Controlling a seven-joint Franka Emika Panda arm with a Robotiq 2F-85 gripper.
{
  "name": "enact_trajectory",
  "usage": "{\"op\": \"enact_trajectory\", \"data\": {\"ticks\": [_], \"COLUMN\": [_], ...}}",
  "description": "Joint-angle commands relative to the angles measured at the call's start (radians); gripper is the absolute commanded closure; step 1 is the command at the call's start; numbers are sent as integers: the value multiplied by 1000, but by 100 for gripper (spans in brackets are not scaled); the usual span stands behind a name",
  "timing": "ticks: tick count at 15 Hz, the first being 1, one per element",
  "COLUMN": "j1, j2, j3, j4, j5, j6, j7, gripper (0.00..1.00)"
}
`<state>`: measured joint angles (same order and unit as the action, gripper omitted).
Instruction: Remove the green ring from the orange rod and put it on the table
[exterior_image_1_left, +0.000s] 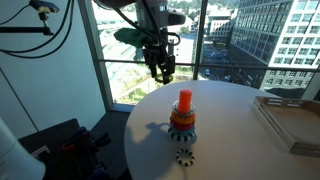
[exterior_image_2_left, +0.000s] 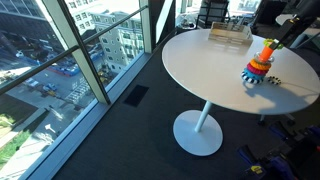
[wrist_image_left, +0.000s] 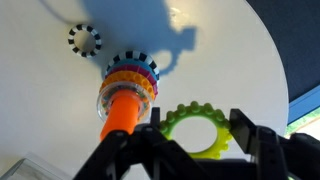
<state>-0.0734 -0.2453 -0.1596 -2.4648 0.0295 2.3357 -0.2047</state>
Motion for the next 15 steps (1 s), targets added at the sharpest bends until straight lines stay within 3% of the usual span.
{"op": "enact_trajectory", "data": {"ticks": [1, 9, 10, 15], "j1": [-6, -6, -6, 2], "j2": [0, 0, 0, 25], "j3": [7, 6, 6, 17], "j4": [1, 1, 1, 13], "j5": [2, 2, 2, -1], "j6": [-5, -7, -7, 4], "j7": [-3, -10, -10, -12], "gripper": [30, 30, 55, 55]}}
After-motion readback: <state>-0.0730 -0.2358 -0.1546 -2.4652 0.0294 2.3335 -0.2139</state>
